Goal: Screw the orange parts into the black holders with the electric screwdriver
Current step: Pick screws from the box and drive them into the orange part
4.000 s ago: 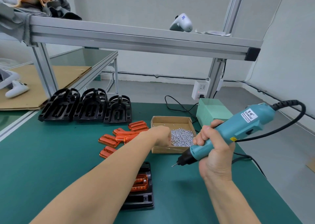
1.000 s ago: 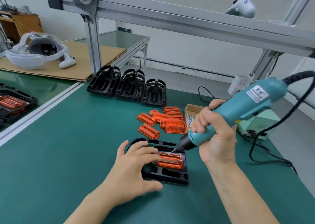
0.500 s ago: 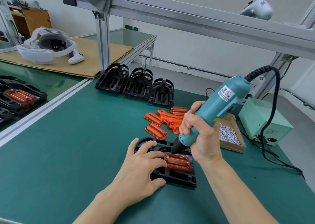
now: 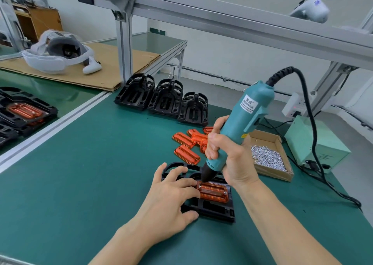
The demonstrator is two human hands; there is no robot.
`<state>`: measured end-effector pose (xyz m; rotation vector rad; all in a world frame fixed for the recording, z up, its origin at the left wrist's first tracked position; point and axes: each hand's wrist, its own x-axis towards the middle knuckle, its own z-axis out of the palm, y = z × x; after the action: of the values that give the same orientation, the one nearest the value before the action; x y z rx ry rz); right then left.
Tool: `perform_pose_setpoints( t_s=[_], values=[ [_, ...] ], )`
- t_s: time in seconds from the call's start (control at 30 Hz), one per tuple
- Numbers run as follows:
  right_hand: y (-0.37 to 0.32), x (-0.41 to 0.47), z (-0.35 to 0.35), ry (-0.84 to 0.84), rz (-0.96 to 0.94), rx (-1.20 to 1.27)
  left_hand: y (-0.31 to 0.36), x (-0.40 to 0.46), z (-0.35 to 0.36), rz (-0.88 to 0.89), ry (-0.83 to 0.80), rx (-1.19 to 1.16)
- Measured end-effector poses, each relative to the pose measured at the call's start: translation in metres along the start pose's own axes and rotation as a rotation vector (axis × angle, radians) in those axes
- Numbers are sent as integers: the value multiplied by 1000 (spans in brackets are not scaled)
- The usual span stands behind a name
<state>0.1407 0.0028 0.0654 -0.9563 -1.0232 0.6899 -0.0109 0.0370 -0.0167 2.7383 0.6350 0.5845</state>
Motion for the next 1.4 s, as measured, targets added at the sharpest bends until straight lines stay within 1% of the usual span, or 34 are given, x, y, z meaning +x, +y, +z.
perform_pose_setpoints(
  t_s=[0.2, 0.67, 0.87, 1.0, 1.23, 1.4],
  values=[
    [1, 0, -2, -104, 8, 21, -1, 0, 1, -3, 13, -18],
    [5, 0, -5, -97, -29, 14, -1, -1, 0, -8, 31, -64],
    [5, 1, -4, -141, -40, -23, 0, -1, 1, -20, 16, -48],
    [6, 2, -2, -182, -21, 8, 0, -2, 0, -29, -9, -55],
    [6, 1, -5, -158, -3, 61, -2, -2, 1, -41, -27, -57],
    [5, -1, -9, -46, 14, 111, -3, -2, 2, -34, -10, -62]
  ],
)
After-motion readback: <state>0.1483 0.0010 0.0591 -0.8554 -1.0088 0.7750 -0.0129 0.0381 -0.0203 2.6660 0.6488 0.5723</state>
